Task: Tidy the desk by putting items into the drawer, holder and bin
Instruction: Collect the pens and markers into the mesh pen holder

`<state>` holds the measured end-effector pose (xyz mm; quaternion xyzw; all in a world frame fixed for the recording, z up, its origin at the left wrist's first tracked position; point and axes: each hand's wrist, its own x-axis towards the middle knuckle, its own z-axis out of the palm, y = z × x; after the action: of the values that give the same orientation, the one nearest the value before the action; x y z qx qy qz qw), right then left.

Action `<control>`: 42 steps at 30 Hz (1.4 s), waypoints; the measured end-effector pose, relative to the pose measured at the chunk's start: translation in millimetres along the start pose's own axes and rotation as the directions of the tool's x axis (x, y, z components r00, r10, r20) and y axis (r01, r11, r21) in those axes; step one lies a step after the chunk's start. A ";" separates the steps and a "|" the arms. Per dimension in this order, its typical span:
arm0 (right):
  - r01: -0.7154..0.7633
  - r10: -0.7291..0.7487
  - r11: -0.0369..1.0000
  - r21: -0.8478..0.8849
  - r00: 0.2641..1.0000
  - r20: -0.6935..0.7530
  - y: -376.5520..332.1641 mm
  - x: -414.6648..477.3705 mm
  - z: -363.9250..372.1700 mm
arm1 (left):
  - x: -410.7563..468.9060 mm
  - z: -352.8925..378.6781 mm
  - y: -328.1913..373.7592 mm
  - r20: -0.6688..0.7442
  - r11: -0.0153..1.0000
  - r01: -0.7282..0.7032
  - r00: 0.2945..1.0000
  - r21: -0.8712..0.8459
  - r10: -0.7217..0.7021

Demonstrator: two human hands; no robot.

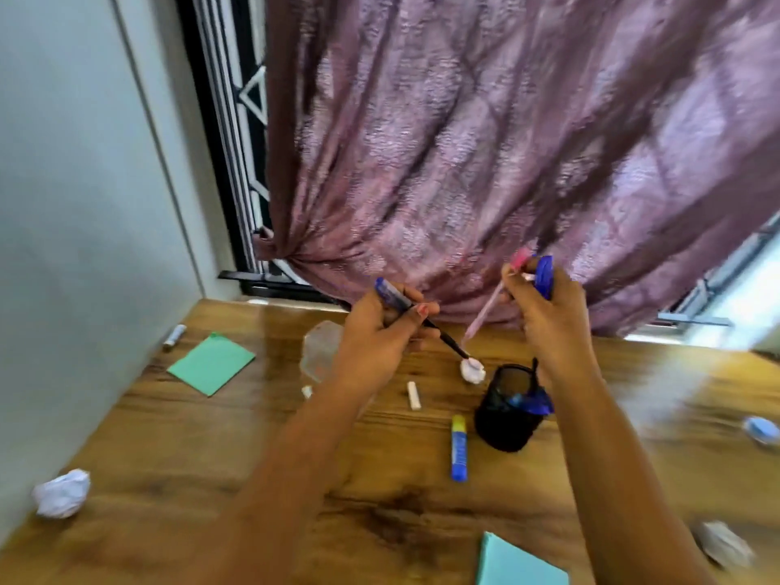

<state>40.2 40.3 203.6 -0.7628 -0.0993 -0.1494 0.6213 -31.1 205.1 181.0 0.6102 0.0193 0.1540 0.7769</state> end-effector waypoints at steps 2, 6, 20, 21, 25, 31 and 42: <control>0.066 -0.074 0.980 -0.186 0.997 -0.038 10.8 9.8 -36.2 | 6.4 27.2 -14.1 0.055 0.995 -0.011 0.998 0.097 0.005; 0.052 -0.034 0.913 -0.405 0.998 0.051 41.4 19.7 -78.5 | 14.5 67.9 -45.2 0.106 0.938 0.023 0.992 0.346 -0.064; 0.051 0.220 0.776 -0.629 0.912 0.346 106.6 25.0 -95.8 | 23.4 101.7 -102.1 0.057 0.759 0.058 0.991 0.648 -0.124; 0.059 0.199 0.779 -0.625 0.921 0.334 107.0 27.1 -96.6 | 24.5 102.9 -102.8 0.063 0.756 0.044 0.992 0.653 -0.112; 0.017 0.144 0.882 -0.470 0.942 0.304 106.6 37.7 -97.8 | 32.2 110.5 -101.4 0.092 0.773 -0.020 0.994 0.634 -0.050; -0.180 0.122 0.971 0.155 0.938 0.324 91.9 57.8 -93.3 | 39.8 116.8 -110.2 0.182 0.675 -0.137 0.983 0.725 0.005; -0.029 -0.030 0.983 0.180 0.948 0.318 101.5 66.7 -68.3 | 47.9 100.2 -120.2 0.074 0.710 0.011 0.993 0.704 -0.089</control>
<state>129.7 -49.9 146.4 -0.7166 -0.2119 -0.0146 0.6644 62.3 98.3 99.5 0.8658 0.0528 0.0826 0.4907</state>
